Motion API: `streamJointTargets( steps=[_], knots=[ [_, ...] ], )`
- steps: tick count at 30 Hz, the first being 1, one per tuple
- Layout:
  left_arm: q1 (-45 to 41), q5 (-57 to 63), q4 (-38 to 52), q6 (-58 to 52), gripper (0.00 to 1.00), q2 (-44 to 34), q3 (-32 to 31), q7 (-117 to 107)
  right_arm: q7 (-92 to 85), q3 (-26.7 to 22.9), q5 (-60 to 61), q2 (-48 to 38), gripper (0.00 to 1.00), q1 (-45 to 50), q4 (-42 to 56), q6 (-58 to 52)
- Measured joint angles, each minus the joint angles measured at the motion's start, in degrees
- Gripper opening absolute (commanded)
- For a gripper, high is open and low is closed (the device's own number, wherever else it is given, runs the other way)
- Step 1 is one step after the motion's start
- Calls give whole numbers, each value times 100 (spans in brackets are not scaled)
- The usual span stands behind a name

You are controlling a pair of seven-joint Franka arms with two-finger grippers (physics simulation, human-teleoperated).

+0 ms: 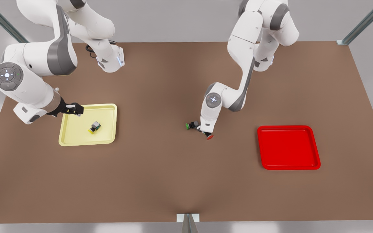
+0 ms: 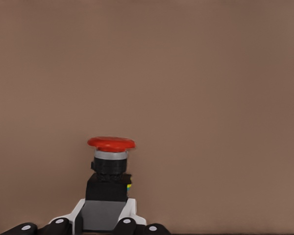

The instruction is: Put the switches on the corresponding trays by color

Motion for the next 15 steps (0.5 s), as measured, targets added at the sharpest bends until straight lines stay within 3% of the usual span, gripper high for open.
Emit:
streamJointTargets(
  steps=[3,8,12,15],
  knots=[
    [391,97,-410,-301,39,-753,9,440,0,-1,0,1,100,-24,0,0],
    [1751,850,-1719,-341,39,-1956,-8,1799,0,-1,0,1,100,-21,0,-9],
    [3367,1788,-2184,-281,39,-2177,-15,3398,0,-1,0,1,100,-19,0,-25],
    [4286,2491,-2217,-84,40,-1865,-33,4361,0,-1,0,1,100,-14,0,-35]
  ],
)
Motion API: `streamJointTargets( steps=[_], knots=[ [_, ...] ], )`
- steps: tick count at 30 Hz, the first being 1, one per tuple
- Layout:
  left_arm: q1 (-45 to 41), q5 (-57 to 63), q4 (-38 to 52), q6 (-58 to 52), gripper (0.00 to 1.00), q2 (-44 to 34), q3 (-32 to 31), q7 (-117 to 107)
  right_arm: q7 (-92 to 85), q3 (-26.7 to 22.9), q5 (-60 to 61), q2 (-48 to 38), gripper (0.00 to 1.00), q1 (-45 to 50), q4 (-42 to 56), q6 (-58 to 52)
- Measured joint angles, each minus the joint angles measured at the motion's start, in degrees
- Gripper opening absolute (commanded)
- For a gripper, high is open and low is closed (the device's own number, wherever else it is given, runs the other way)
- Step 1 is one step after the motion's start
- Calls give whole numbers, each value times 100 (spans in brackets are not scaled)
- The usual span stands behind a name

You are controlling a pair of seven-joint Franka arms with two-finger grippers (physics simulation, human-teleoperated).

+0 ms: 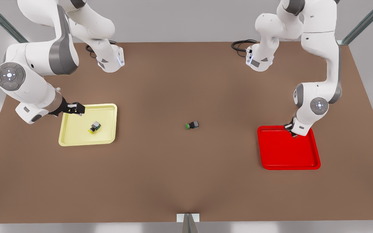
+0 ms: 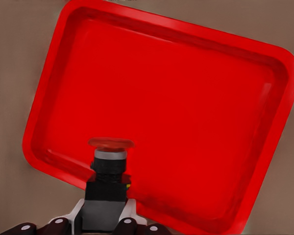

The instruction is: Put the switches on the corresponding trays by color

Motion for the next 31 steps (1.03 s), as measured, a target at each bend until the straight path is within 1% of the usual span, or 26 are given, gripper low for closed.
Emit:
streamJointTargets(
  steps=[3,5,6,7,8,11,14,15,16,17,18,19,20,21,22,23,25,26,28,31],
  knots=[
    [233,409,166,826,41,792,-7,325,0,9,0,0,100,2,0,0],
    [234,507,423,1023,41,1146,-73,320,0,35,0,0,100,3,0,0],
    [247,517,509,1050,42,1200,-85,322,0,35,0,0,100,8,0,5],
    [282,500,551,1052,74,1209,-101,331,0,35,0,0,100,0,0,6],
    [302,366,565,1120,100,1210,-117,363,0,35,0,0,100,-1,0,9],
    [333,-144,562,1155,100,1204,-161,382,0,42,0,0,100,-3,-5,9],
    [350,-368,554,1129,100,1121,-277,376,0,43,0,0,100,-1,0,9],
    [352,-412,524,1077,100,963,-358,367,0,44,0,0,100,4,0,9],
    [351,-443,510,802,100,676,-460,368,0,43,0,0,100,1,0,9],
    [342,-466,517,301,100,229,-638,386,0,44,0,0,100,0,0,9],
    [321,-481,567,-426,100,-330,-948,313,0,44,0,0,100,2,0,9],
    [271,-490,846,-1372,100,-822,-1213,274,0,44,0,0,100,2,0,9],
    [273,-498,1532,-2537,100,-967,-1478,237,0,44,0,0,100,1,0,9],
    [165,-502,2428,-3757,100,-979,-1595,228,0,44,0,0,100,1,0,6],
    [40,-504,3188,-4608,100,-971,-1627,306,0,44,0,0,100,2,0,2],
    [103,-504,3637,-5076,100,-978,-1759,323,0,44,0,0,100,1,0,0],
    [237,-513,3673,-5186,100,-1363,-1862,789,0,44,0,0,100,1,0,9],
    [370,-518,3802,-5430,100,-1464,-1947,1045,0,44,0,0,100,1,0,9],
    [634,-527,3901,-5462,100,-1538,-1948,1595,0,44,0,0,100,1,0,1],
    [1553,-550,3893,-5536,100,-1583,-1920,1552,9,44,3,0,100,1,-5,0]
  ],
)
